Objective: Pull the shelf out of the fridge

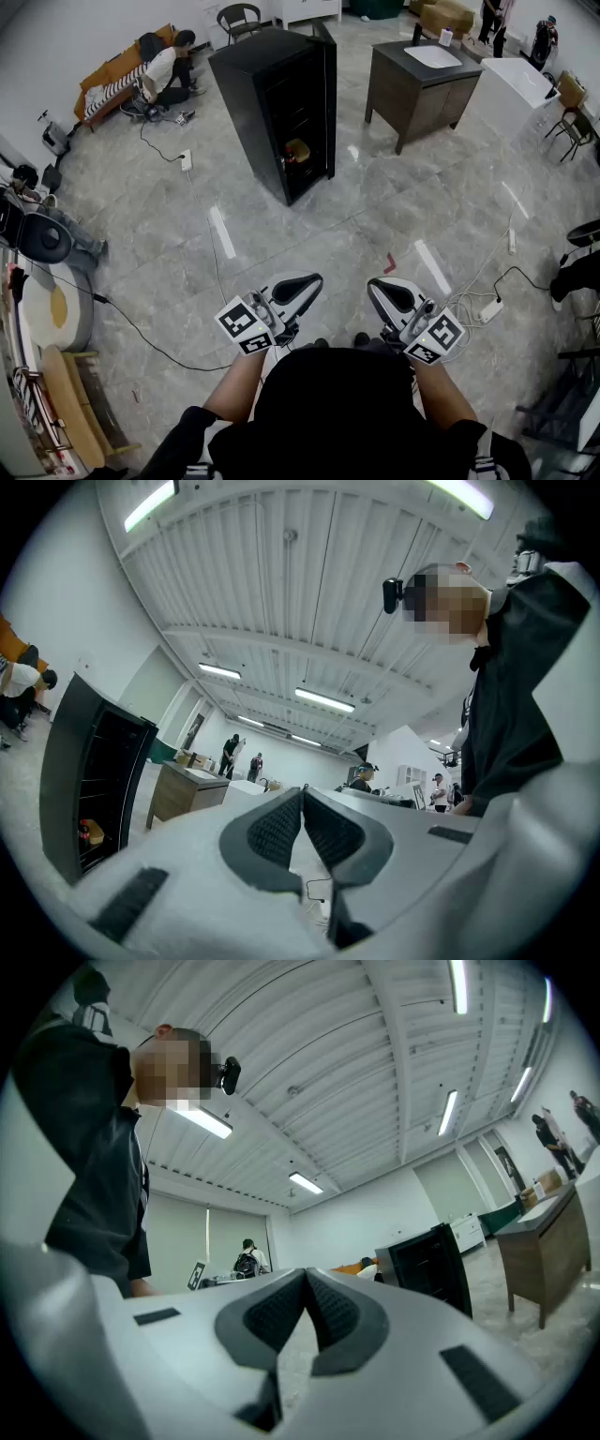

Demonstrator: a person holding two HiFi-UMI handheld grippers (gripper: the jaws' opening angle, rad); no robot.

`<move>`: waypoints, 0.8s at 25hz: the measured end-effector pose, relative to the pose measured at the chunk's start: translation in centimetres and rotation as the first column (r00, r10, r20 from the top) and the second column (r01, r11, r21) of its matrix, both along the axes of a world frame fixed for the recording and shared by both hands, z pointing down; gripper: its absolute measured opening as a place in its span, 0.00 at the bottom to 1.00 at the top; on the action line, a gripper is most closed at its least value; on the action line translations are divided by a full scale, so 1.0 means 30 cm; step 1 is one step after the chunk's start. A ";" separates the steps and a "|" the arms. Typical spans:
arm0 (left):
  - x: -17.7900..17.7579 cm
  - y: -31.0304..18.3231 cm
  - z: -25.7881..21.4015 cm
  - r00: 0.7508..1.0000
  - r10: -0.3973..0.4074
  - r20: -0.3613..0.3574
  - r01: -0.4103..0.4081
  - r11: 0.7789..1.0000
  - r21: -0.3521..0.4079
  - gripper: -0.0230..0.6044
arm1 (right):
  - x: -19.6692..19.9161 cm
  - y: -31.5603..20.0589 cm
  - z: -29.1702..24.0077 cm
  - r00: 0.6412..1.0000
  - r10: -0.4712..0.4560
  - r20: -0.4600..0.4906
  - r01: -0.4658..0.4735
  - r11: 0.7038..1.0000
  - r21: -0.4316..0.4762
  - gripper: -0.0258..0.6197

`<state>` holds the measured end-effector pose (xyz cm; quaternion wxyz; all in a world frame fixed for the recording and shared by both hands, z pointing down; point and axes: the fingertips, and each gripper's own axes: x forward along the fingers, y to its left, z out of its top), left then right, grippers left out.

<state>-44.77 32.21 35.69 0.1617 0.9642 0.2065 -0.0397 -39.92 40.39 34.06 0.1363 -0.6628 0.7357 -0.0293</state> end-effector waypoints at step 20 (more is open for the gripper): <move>-0.055 -0.075 0.072 1.000 -0.010 0.018 0.011 0.994 -0.107 0.08 | -0.025 -0.063 -0.012 0.999 0.033 0.017 -0.034 0.999 0.017 0.08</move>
